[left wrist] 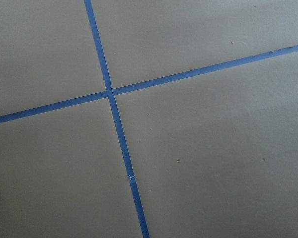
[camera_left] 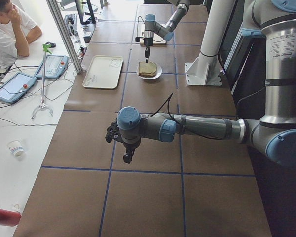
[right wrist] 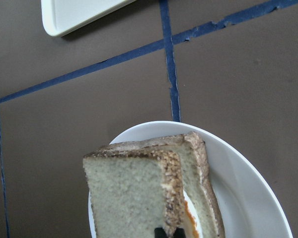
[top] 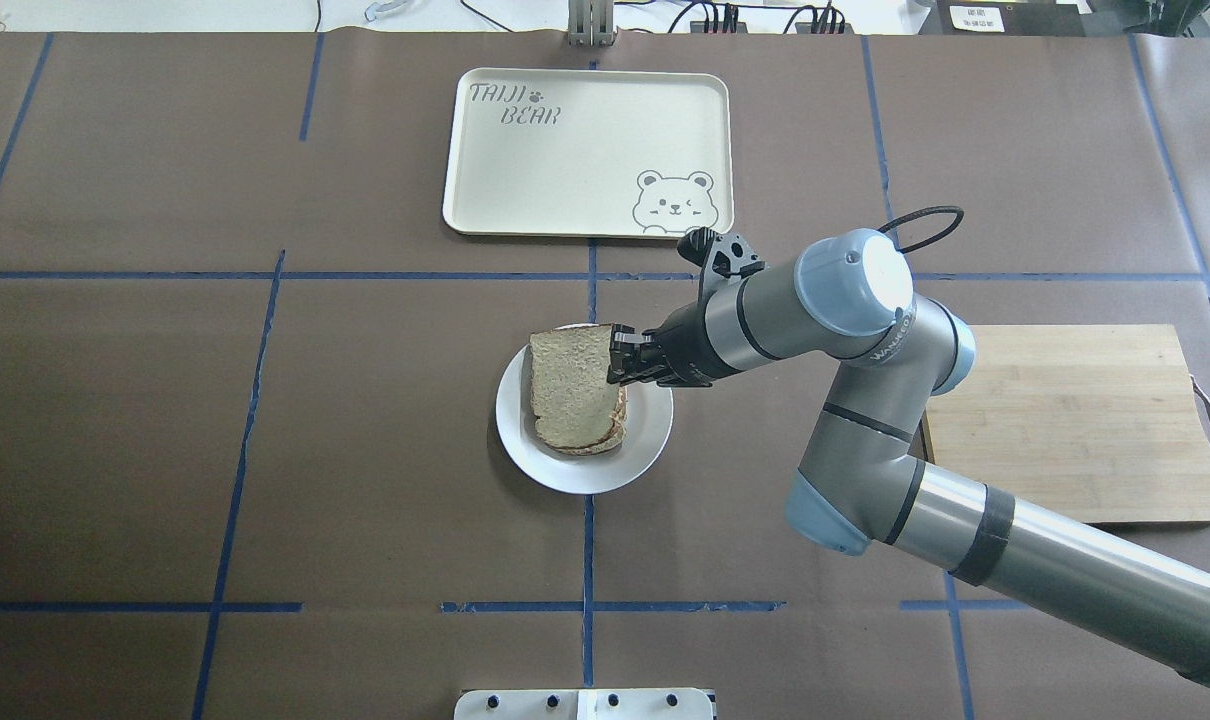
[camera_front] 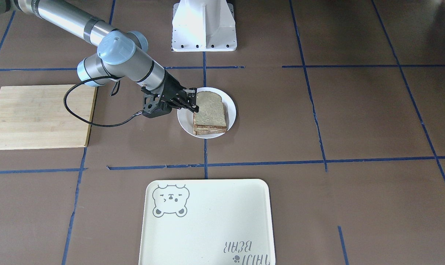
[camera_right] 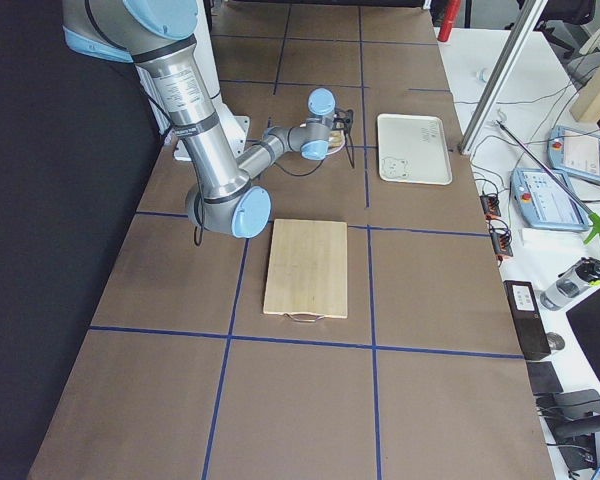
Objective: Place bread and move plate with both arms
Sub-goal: 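Open the right gripper and withdraw it toward the board while the left arm reaches in, then move the left gripper to the plate rim and grip the plate edge, then slide the plate with the left gripper onto the white bear tray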
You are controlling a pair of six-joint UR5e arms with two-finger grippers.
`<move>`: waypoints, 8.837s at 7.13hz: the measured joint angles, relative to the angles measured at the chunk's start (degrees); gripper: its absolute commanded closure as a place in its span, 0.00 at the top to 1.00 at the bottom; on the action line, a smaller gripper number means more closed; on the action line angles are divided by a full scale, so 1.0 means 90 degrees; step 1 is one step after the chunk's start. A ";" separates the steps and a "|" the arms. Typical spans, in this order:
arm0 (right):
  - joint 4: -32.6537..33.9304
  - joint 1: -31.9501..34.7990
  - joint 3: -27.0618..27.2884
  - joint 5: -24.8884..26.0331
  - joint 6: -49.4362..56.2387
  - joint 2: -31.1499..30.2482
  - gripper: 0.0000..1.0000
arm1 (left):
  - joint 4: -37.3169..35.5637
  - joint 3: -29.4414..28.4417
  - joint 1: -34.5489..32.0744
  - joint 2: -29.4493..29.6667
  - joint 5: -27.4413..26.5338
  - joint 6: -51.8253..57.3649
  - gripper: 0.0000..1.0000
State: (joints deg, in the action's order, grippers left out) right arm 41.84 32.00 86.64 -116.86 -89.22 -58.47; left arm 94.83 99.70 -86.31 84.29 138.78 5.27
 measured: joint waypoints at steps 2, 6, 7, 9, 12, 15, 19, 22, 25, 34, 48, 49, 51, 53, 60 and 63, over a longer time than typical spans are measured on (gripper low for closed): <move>0.0000 -0.0006 -0.0026 0.0019 -0.0005 -0.0006 0.54 | 0.0000 0.0004 -0.0002 0.0000 0.0004 0.0000 1.00; -0.0009 0.0001 -0.0094 0.0033 -0.0030 -0.0014 1.00 | 0.0008 0.0038 0.0006 0.0008 0.0029 -0.0071 1.00; -0.0009 0.0043 0.0008 0.0026 -0.0066 -0.0069 1.00 | 0.0080 0.0088 0.0127 0.0025 0.0117 -0.0400 1.00; 0.0041 0.0308 0.0693 -0.0001 -0.0078 -0.0739 1.00 | 0.1009 0.0135 0.0732 0.0046 0.0525 -0.2248 1.00; 0.0118 0.0887 0.1511 -0.0038 -0.0031 -0.2102 1.00 | 0.3186 0.0057 0.2228 0.0535 0.0604 -0.6375 1.00; 0.0215 0.1359 0.1733 -0.0155 0.0973 -0.3157 1.00 | 0.4419 -0.0011 0.4066 0.1769 -0.0833 -0.9317 1.00; 0.0521 0.2645 0.1940 -0.1259 0.3019 -0.4069 1.00 | 0.7372 -0.1098 0.5654 0.2553 -0.2958 -1.1393 0.94; 0.0509 0.2898 0.1954 -0.1562 0.3142 -0.4156 1.00 | 0.8806 -0.1972 0.5981 0.2945 -0.3442 -1.1777 0.89; 0.0484 0.2915 0.1956 -0.1585 0.3137 -0.4167 1.00 | 0.9102 -0.2294 0.6199 0.3078 -0.3794 -1.2157 0.76; 0.0451 0.3197 0.2027 -0.1965 0.3139 -0.4258 1.00 | 0.9624 -0.2960 0.6620 0.3388 -0.4177 -1.2197 0.54; 0.0459 0.3195 0.2018 -0.2006 0.3137 -0.4249 1.00 | 0.9641 -0.3184 0.6909 0.3599 -0.4316 -1.2197 0.10; 0.0459 0.3194 0.2016 -0.2006 0.3136 -0.4247 1.00 | 0.9648 -0.3174 0.6910 0.3626 -0.4316 -1.2199 0.08; 0.0459 0.3194 0.2015 -0.2006 0.3136 -0.4242 1.00 | 0.9755 -0.3152 0.6907 0.3676 -0.4365 -1.2220 0.06; 0.0459 0.3204 0.2020 -0.2012 0.3136 -0.4245 1.00 | 0.9988 -0.3126 0.6907 0.3721 -0.4484 -1.2621 0.05; 0.0441 0.3552 0.2104 -0.2322 0.3145 -0.4414 1.00 | 0.9927 -0.4659 0.5808 0.5173 -0.4852 -1.3262 0.00; 0.0424 0.3593 0.2399 -0.2347 0.3146 -0.4742 1.00 | 0.9880 -0.6775 0.5204 0.6505 -0.4829 -1.3681 0.00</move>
State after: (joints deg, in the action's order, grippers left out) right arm 45.65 64.34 108.23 -137.98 -60.91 -101.15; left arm 183.76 38.72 -39.47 142.84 95.31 -117.86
